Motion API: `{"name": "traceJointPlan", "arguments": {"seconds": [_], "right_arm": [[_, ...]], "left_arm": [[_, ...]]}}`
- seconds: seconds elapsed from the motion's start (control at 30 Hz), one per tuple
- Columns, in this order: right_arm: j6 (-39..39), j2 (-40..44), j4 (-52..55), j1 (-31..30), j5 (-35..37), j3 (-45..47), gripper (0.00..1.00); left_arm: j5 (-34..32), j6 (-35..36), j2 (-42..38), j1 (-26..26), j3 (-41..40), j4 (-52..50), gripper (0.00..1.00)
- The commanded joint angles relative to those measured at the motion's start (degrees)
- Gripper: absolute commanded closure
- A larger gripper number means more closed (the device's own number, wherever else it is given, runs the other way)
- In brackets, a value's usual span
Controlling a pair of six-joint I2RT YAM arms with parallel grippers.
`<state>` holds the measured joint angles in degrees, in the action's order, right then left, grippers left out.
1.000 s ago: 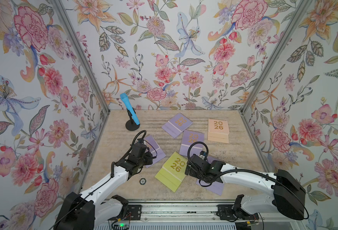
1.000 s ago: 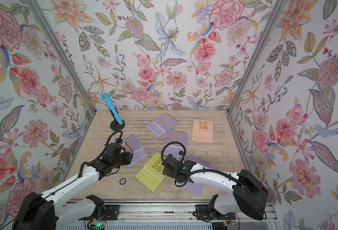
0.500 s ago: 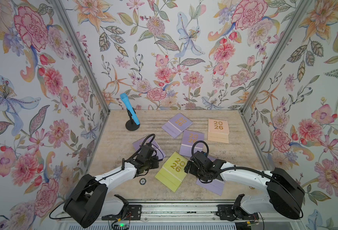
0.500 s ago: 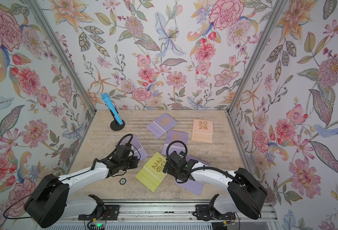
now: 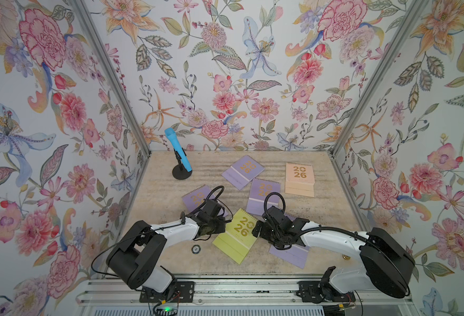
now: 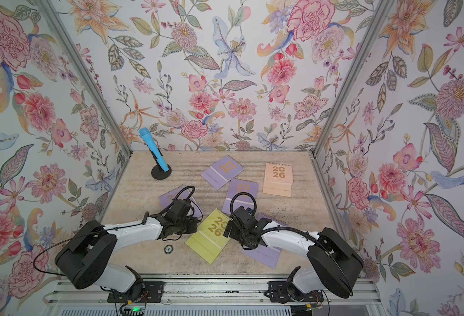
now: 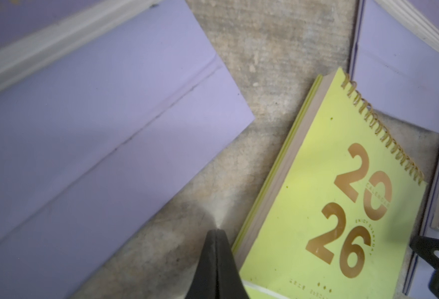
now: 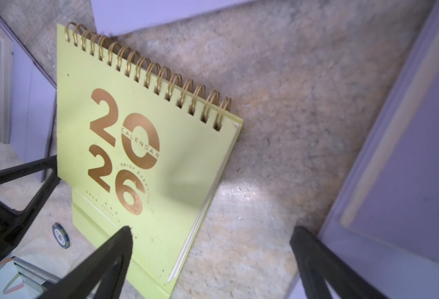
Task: Stack the calendars
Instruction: Adjust the calendar at the center of the board.
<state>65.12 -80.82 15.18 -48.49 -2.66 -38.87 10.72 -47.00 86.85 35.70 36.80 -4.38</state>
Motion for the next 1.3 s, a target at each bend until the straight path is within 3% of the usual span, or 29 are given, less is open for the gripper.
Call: {"name": "traceJointPlan", "arguments": {"seconds": [0.0, 0.27, 0.87, 1.27], "right_arm": [[-0.5, -0.9, -0.9, 0.7, -1.2, 1.7, 0.01], [-2.9, -4.1, -4.7, 1.5, -4.5, 0.7, 0.01], [-12.6, -16.7, -8.3, 4.3, -15.5, -9.7, 0.01], [-13.2, -16.4, -6.5, 6.0, -16.6, -10.3, 0.01]], "left_arm": [[0.2, -0.8, 2.2, 0.5, 1.4, -0.6, 1.0], [2.0, -0.8, 5.6, 1.6, 2.7, -3.7, 1.0], [2.3, -6.0, -4.2, 2.2, -2.8, -7.2, 1.0], [0.8, -6.3, -6.4, 1.8, -3.0, -8.9, 1.0]]}}
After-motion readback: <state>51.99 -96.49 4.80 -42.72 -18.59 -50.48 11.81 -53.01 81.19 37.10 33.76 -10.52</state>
